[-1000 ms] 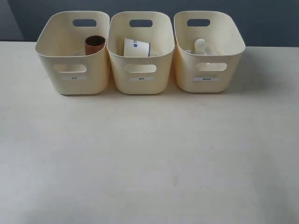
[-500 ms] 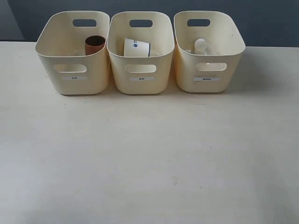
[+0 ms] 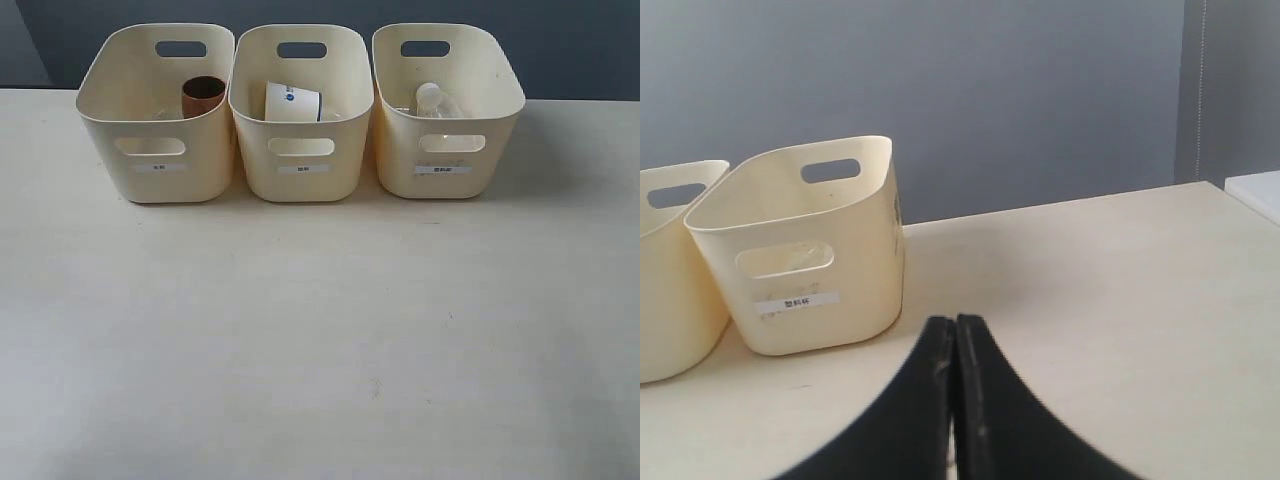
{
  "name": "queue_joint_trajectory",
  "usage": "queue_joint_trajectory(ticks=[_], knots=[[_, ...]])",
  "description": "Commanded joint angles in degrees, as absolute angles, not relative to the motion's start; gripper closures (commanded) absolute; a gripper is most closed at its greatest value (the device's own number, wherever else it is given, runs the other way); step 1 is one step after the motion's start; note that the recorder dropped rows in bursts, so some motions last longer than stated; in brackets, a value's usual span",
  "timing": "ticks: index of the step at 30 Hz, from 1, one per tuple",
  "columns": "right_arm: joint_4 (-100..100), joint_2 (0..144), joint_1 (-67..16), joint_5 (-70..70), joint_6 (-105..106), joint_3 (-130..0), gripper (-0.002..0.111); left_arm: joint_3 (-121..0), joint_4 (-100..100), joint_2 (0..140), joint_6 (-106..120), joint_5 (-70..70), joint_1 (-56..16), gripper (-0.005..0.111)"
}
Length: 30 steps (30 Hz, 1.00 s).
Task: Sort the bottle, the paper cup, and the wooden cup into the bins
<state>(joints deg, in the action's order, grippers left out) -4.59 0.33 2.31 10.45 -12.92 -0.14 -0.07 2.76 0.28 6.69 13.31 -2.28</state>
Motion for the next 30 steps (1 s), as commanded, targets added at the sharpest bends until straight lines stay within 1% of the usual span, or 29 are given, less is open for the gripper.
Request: queue_joint_trajectory(ticks=[1, 30], knots=[[-2.82, 0.00, 2.61, 10.59, -13.76, 0.00, 0.109, 0.00, 2.54, 0.00, 6.58, 13.26, -2.47, 0.107], [-4.46, 0.00, 2.61, 10.59, -13.71, 0.00, 0.109, 0.00, 2.54, 0.00, 6.58, 13.26, -2.47, 0.107]])
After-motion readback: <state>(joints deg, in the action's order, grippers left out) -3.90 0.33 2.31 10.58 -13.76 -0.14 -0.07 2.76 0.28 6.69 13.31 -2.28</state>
